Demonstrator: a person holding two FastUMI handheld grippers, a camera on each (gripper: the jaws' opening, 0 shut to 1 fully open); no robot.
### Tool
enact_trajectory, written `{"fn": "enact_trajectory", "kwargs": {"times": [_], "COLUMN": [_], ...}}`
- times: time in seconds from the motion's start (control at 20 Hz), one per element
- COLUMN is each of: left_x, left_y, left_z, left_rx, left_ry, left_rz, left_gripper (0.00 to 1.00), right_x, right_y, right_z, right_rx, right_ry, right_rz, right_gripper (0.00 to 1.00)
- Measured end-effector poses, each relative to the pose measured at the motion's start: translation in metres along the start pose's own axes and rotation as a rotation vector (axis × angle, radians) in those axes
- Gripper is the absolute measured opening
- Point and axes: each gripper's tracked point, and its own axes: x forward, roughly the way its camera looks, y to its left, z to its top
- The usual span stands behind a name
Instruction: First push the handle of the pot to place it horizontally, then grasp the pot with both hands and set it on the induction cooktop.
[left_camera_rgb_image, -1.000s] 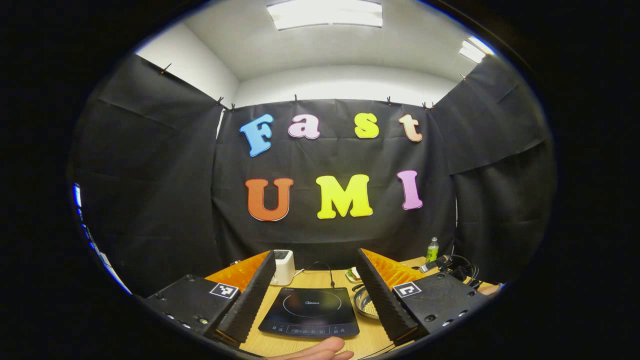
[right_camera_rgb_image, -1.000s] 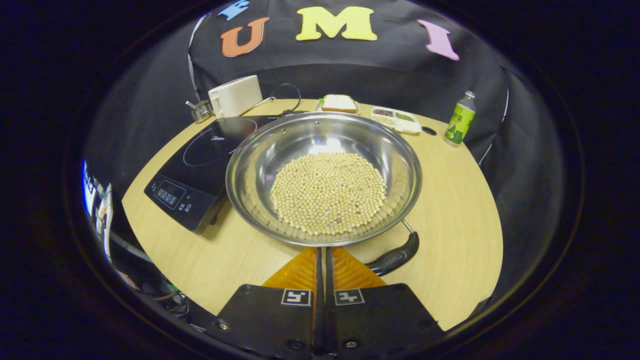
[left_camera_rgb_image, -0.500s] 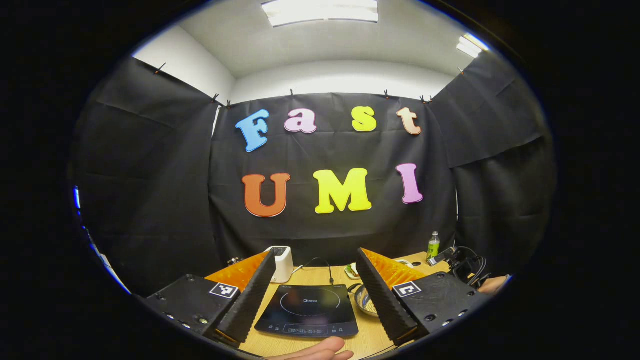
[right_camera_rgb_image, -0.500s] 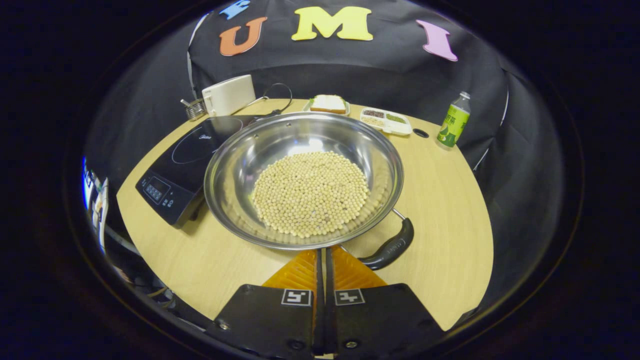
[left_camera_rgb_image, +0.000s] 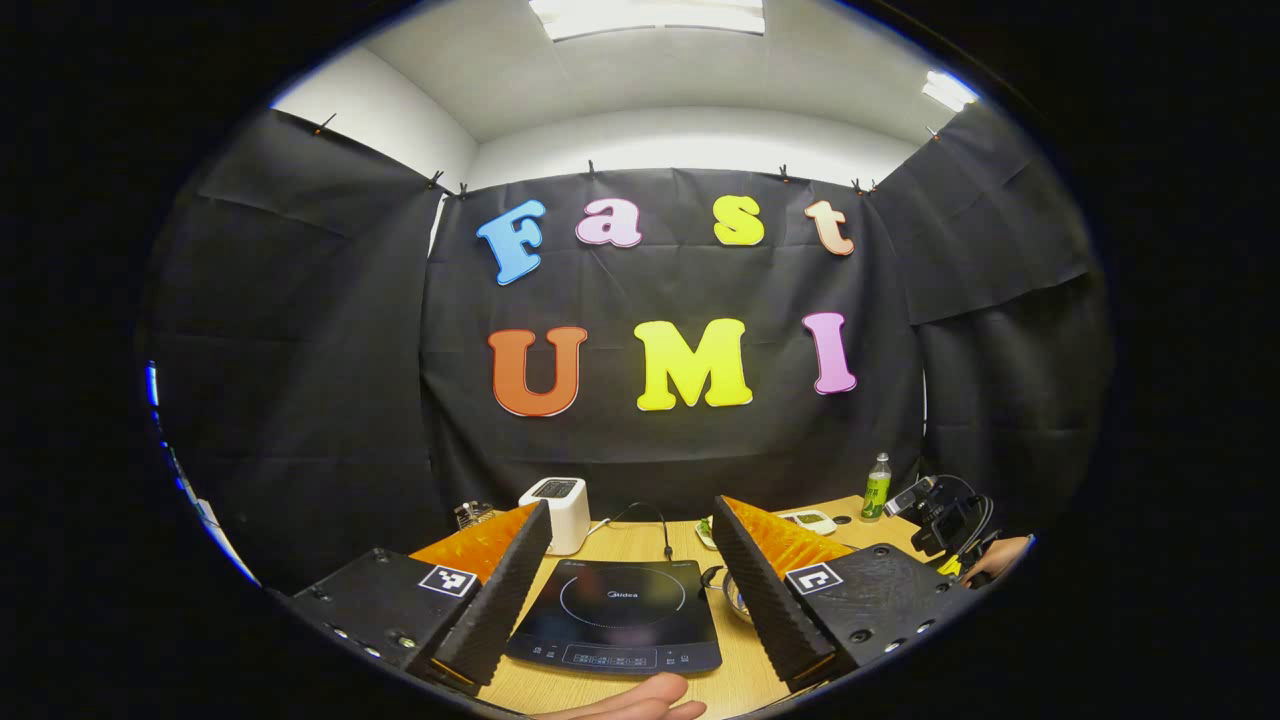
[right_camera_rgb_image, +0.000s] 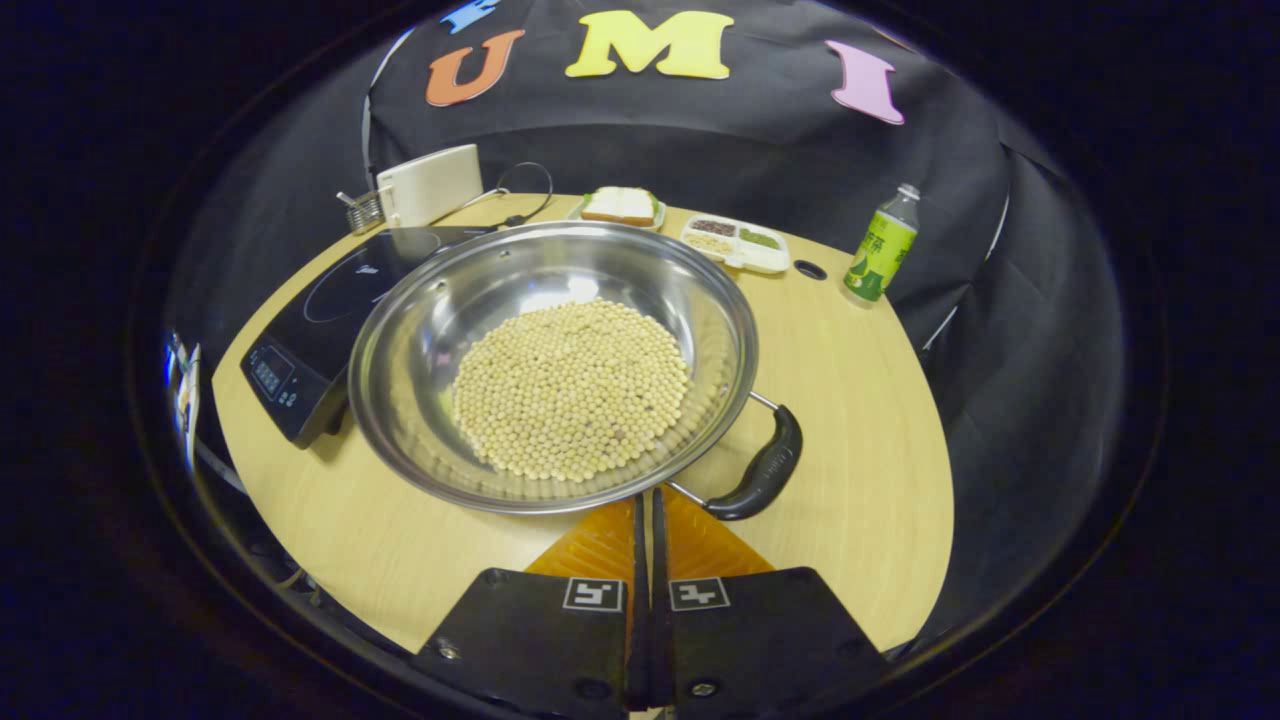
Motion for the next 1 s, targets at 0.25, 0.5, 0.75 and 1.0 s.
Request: {"fn": "enact_trajectory", "kwargs": {"times": [0.25,0.5,0.75,1.0], "left_x": [0.007,0.009,0.013,0.024], "left_y": [-0.005,-0.009,-0.011,-0.032], "left_z": [-0.009,-0.012,-0.017,-0.03], "left_rx": [-0.006,-0.013,-0.025,-0.048], "left_ry": [0.027,0.039,0.051,0.082], "left_rz": [-0.006,-0.016,-0.023,-0.08], "left_gripper": [0.96,0.96,0.96,0.96], "right_x": [0.01,0.022,0.031,0.032], "right_y": [-0.029,-0.046,-0.037,-0.035], "right_z": [0.013,0.028,0.04,0.05], "right_rx": [-0.004,-0.048,-0.012,0.047], "right_ry": [-0.037,-0.1,-0.134,-0.195], "right_rz": [-0.077,-0.154,-0.14,-0.145], "right_gripper": [0.04,0.04,0.04,0.04]}}
